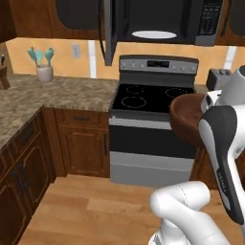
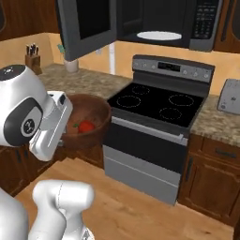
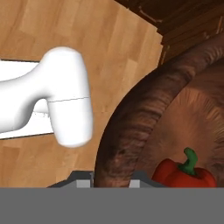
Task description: Pick the bell pepper from the sink and place it in the bowl. Then pick the bowl and place it in the microwave. Then close the microwave door and press the start button.
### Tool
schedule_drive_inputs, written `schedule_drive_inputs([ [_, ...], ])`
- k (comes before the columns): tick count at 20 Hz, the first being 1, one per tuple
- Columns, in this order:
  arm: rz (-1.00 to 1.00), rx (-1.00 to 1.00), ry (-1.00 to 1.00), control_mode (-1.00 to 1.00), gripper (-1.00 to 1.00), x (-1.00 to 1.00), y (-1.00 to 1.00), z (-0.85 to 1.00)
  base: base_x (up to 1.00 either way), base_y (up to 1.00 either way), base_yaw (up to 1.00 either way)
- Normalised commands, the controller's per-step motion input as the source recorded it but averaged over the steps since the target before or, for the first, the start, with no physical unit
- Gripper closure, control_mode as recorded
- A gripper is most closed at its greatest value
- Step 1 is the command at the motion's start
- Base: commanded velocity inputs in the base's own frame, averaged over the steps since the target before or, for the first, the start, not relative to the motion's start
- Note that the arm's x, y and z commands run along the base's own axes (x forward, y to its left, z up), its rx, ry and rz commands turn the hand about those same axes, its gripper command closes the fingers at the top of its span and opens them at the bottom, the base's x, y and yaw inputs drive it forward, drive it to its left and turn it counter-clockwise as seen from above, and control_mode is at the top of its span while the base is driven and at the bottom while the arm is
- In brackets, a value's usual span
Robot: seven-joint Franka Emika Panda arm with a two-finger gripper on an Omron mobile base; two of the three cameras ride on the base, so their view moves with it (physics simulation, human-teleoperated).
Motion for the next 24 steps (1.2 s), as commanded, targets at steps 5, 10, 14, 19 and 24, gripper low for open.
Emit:
schedule_drive_inputs([
  [5, 0.00, 0.00, 0.00, 1.00, 1.00, 0.00, 0.00, 0.00, 1.00, -0.82, 0.37],
  [10, 0.00, 0.00, 0.00, 1.00, 1.00, 0.00, 0.00, 0.00, 0.85, -0.82, 0.33],
  [14, 0.00, 0.00, 0.00, 1.00, 1.00, 0.00, 0.00, 0.00, 0.35, -0.54, 0.16],
  [19, 0.00, 0.00, 0.00, 1.00, 1.00, 0.00, 0.00, 0.00, 0.71, -0.29, 0.05],
  [24, 0.00, 0.00, 0.00, 1.00, 1.00, 0.00, 0.00, 0.00, 0.49, -0.39, 0.13],
])
